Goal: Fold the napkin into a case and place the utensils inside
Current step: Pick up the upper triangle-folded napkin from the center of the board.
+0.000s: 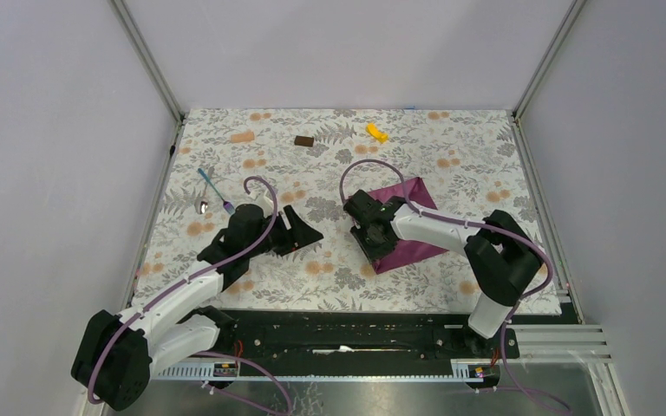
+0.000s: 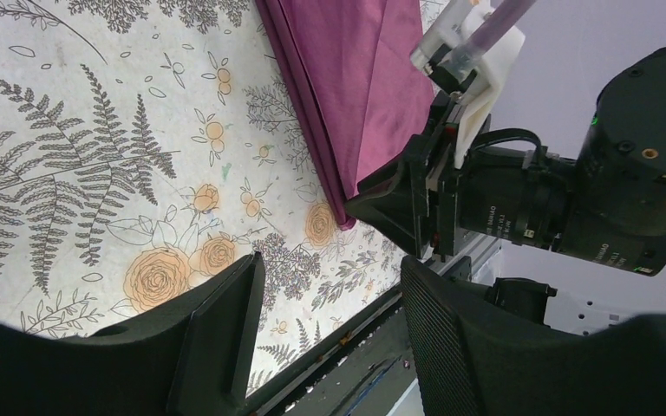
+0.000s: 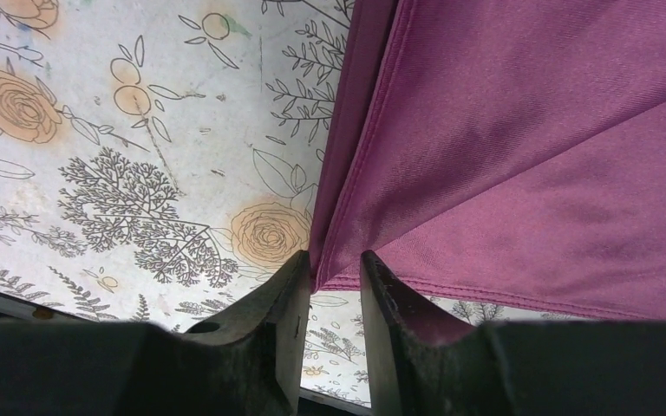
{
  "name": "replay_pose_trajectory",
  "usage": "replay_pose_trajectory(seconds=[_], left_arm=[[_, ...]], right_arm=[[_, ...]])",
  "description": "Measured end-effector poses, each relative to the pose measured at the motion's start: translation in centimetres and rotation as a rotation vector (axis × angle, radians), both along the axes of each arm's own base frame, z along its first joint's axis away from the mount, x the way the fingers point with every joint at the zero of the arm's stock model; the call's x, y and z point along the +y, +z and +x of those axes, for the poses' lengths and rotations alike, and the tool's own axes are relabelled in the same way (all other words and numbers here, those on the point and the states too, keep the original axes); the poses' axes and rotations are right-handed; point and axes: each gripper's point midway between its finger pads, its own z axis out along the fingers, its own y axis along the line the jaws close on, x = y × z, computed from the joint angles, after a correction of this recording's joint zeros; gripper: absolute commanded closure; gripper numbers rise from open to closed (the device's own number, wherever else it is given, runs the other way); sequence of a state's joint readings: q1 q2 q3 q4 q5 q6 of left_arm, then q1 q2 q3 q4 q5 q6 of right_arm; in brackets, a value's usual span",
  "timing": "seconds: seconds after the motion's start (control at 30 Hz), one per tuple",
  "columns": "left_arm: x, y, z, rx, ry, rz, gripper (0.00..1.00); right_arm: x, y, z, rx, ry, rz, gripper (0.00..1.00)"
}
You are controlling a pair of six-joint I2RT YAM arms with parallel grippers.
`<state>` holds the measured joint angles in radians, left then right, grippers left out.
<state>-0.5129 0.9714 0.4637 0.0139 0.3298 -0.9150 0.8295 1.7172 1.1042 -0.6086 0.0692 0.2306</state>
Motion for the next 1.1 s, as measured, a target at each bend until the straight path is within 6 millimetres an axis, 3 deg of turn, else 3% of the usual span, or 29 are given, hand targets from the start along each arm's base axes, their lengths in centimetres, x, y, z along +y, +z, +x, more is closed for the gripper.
replay_pose_trajectory(seconds=[0.27, 0.47, 0.8, 1.1], left_arm=[[0.2, -0.5, -0.2, 0.01, 0.001, -0.001, 0.36], [0.2, -0.5, -0.1, 0.008, 0.0, -0.005, 0.36], [0.2, -0.7, -0.1, 0.008, -0.003, -0.012, 0.36], [0.6, -0.6, 0.1, 0.009, 0.007, -0.016, 0.36]], right_arm=[[0.1, -0.5, -0.3, 0.017, 0.009, -0.015, 0.65], [0.6, -0.3, -0.4, 0.023, 0.02, -0.021, 0.59], [0.5, -0.9, -0.9, 0.058, 0.036, -0.052, 0.65], [0.6, -1.8, -0.8, 0.076, 0.047, -0.075, 0.59]])
